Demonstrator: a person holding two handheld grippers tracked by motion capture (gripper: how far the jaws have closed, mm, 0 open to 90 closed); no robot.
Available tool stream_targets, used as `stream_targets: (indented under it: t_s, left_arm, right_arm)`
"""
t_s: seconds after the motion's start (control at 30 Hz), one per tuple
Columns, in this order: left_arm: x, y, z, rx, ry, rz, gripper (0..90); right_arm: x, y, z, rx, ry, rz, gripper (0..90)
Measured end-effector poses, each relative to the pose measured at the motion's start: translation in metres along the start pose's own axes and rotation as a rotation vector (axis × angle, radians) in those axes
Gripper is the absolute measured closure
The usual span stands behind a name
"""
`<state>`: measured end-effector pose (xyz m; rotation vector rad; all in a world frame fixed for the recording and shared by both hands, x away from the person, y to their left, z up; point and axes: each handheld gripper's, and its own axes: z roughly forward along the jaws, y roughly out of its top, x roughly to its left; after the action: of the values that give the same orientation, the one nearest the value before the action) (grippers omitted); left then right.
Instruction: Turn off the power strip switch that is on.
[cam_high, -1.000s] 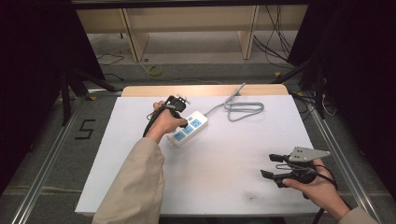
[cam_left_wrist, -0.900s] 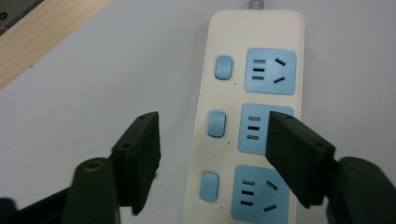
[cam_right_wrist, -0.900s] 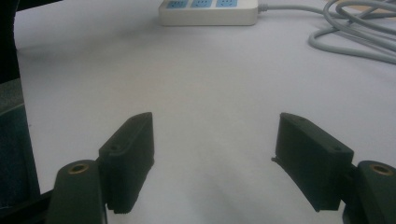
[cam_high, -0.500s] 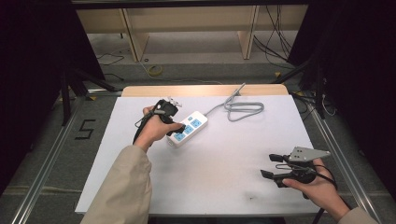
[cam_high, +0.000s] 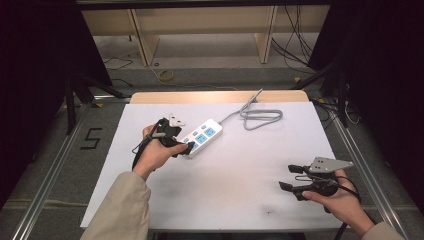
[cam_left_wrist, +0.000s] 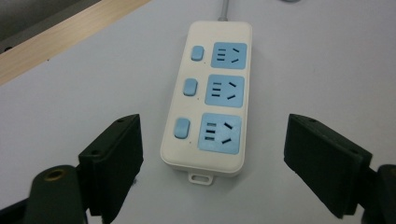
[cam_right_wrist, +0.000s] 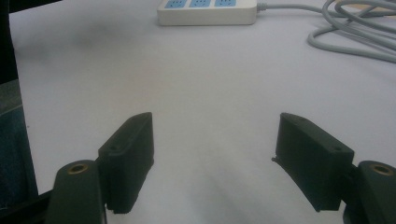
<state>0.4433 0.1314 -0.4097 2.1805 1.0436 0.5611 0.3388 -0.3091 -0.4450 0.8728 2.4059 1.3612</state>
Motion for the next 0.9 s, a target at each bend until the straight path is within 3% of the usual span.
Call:
stream_targets:
  t_s: [0.37, 0.9]
  left_arm:
    - [-0.01, -0.022, -0.015, -0.073, 0.005, 0.008, 19.1]
    - [-0.026, -0.066, -0.034, -0.07, 0.004, 0.049, 17.5]
  right_arm:
    - [0.0, 0.0, 0.0, 0.001, 0.003, -0.004, 28.3]
    - [0.001, 0.0, 0.0, -0.002, 0.006, -0.004, 28.2]
